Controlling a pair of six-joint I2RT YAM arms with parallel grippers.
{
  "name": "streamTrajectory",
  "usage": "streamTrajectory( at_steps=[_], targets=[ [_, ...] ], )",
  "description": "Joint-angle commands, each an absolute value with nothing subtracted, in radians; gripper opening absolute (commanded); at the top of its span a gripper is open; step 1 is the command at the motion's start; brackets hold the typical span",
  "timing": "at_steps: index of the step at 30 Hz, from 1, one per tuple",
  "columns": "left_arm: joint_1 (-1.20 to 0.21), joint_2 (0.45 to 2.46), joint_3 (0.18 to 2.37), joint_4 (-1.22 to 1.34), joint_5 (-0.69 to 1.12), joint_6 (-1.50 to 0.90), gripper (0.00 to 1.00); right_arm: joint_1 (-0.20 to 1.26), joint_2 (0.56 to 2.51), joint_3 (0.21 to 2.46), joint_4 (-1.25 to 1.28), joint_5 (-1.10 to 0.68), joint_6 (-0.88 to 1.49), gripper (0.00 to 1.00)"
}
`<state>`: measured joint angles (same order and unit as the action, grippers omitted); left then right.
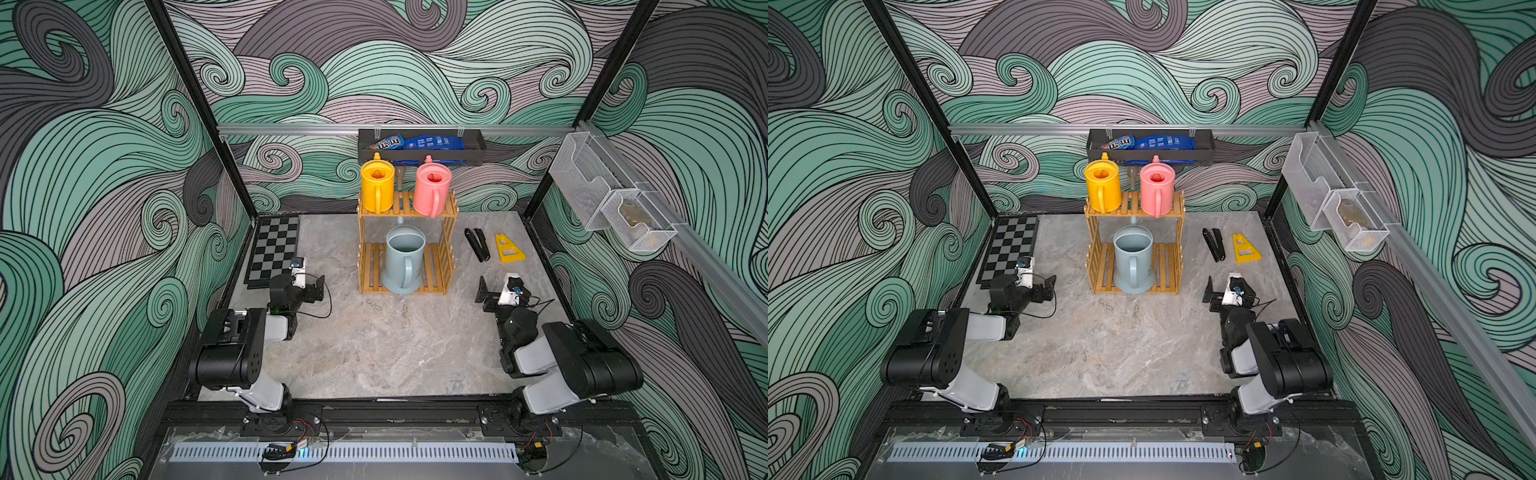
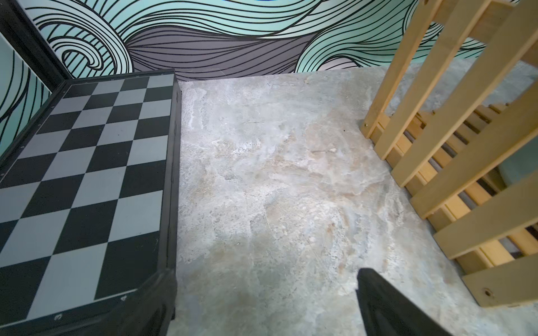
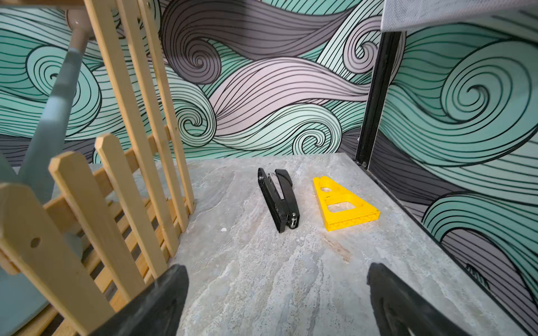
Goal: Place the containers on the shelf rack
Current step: Reset both arms
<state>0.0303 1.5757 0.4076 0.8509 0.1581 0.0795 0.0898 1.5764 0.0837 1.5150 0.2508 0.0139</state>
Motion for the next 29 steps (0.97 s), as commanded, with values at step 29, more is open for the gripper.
streamTrajectory(
  at_steps=[29],
  targets=[
    [0.026, 1.585, 0.414, 0.888, 0.146, 0.073, 0.99, 0.059, 1.582, 0.201, 1.419, 0.082, 0.010, 0.99]
  ],
)
